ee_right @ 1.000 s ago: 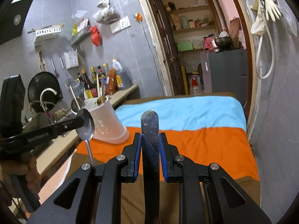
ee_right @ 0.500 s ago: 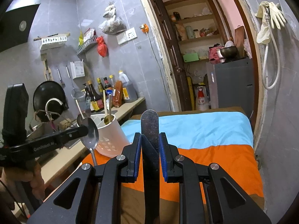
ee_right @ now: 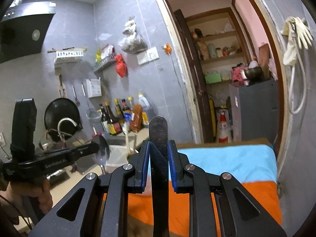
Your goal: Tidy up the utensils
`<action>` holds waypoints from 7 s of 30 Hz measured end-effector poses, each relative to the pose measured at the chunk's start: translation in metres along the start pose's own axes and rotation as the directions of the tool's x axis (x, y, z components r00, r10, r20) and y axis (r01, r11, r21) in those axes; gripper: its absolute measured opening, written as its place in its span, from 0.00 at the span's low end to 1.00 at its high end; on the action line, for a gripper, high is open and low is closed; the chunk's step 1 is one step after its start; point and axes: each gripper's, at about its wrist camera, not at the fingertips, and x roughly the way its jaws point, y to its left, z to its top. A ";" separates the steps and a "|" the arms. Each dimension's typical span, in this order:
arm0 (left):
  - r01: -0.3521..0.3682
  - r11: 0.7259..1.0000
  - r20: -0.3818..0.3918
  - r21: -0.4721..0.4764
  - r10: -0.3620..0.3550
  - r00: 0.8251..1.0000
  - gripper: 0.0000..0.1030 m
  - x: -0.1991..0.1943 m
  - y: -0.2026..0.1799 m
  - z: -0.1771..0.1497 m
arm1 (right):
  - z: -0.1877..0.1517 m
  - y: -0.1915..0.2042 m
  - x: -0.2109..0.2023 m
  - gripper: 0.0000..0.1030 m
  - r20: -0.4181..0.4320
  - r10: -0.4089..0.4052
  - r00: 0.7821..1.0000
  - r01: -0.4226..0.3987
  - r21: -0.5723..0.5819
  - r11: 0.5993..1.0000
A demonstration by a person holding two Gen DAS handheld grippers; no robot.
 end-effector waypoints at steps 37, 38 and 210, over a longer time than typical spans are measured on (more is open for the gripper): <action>-0.225 0.974 0.232 -0.021 0.223 0.947 0.00 0.032 0.142 0.051 | 0.030 0.061 0.139 0.16 0.164 0.167 0.972 -0.171 0.008 0.985; -0.224 0.974 0.234 -0.020 0.222 0.946 0.00 0.034 0.141 0.047 | 0.027 0.061 0.141 0.16 0.160 0.164 0.973 -0.167 0.006 0.986; -0.032 0.999 0.081 0.003 0.031 0.996 0.94 -0.198 -0.008 -0.088 | -0.032 0.106 -0.206 1.00 -0.109 -0.412 0.905 0.415 0.002 0.910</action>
